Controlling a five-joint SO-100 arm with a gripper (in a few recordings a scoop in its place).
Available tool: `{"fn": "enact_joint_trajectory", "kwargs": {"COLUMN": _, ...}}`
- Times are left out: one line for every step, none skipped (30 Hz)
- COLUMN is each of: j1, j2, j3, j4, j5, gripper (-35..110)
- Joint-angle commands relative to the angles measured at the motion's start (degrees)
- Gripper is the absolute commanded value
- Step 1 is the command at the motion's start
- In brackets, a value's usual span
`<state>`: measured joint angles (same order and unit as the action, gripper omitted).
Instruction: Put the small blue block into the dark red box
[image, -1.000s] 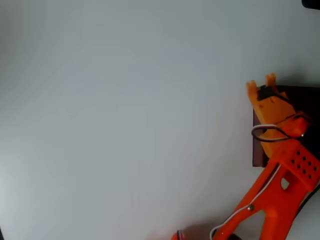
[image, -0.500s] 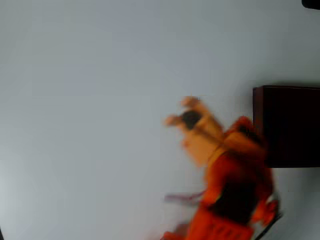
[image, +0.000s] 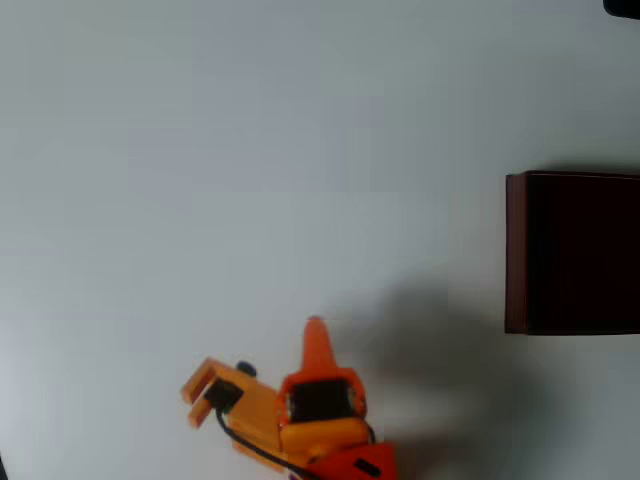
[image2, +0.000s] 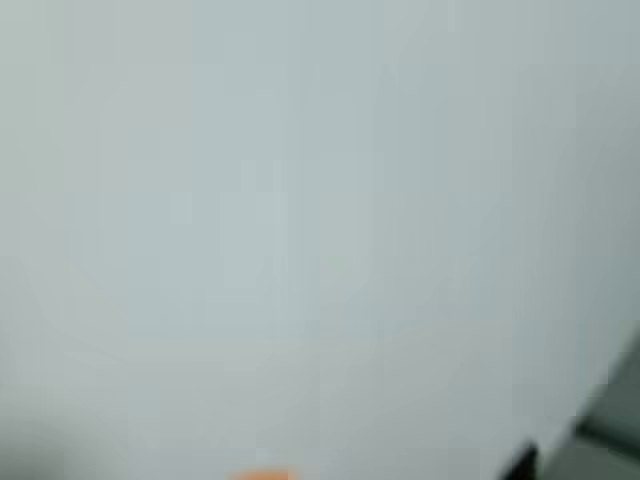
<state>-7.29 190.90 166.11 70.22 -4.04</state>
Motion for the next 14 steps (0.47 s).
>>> {"fn": "enact_joint_trajectory", "kwargs": {"j1": -1.1, "j2": 1.4, "j3": 2.4, "j4": 1.7, "j5": -3.3, "gripper": 0}}
{"fn": "enact_joint_trajectory", "kwargs": {"j1": -0.8, "j2": 1.4, "j3": 2.9, "j4": 2.3, "j5": -3.5, "gripper": 0}}
{"fn": "enact_joint_trajectory", "kwargs": {"j1": -0.5, "j2": 1.4, "j3": 3.4, "j4": 2.7, "j5": -3.9, "gripper": 0}}
{"fn": "enact_joint_trajectory", "kwargs": {"j1": -0.5, "j2": 1.4, "j3": 4.3, "j4": 2.6, "j5": -4.0, "gripper": 0}}
{"fn": "enact_joint_trajectory", "kwargs": {"j1": -0.6, "j2": 1.4, "j3": 5.4, "j4": 1.7, "j5": -3.6, "gripper": 0}}
{"fn": "enact_joint_trajectory", "kwargs": {"j1": -0.9, "j2": 1.4, "j3": 6.8, "j4": 0.4, "j5": -3.5, "gripper": 0}}
{"fn": "enact_joint_trajectory", "kwargs": {"j1": -1.0, "j2": 1.4, "j3": 7.7, "j4": -0.2, "j5": -3.5, "gripper": 0}}
{"fn": "enact_joint_trajectory", "kwargs": {"j1": -1.1, "j2": 1.4, "j3": 7.6, "j4": 0.4, "j5": -3.4, "gripper": 0}}
{"fn": "enact_joint_trajectory", "kwargs": {"j1": -1.1, "j2": 1.4, "j3": 7.4, "j4": 0.8, "j5": -3.3, "gripper": 0}}
{"fn": "enact_joint_trajectory", "kwargs": {"j1": -1.1, "j2": 1.4, "j3": 7.5, "j4": 0.9, "j5": -3.3, "gripper": 0}}
{"fn": "enact_joint_trajectory", "kwargs": {"j1": -1.2, "j2": 1.4, "j3": 7.5, "j4": 0.9, "j5": -3.3, "gripper": 0}}
{"fn": "enact_joint_trajectory", "kwargs": {"j1": -1.2, "j2": 1.4, "j3": 7.5, "j4": 1.0, "j5": -3.3, "gripper": 0}}
{"fn": "enact_joint_trajectory", "kwargs": {"j1": -1.3, "j2": 1.4, "j3": 7.5, "j4": 1.0, "j5": -3.4, "gripper": 0}}
{"fn": "enact_joint_trajectory", "kwargs": {"j1": -1.3, "j2": 1.4, "j3": 7.5, "j4": 1.0, "j5": -3.4, "gripper": 0}}
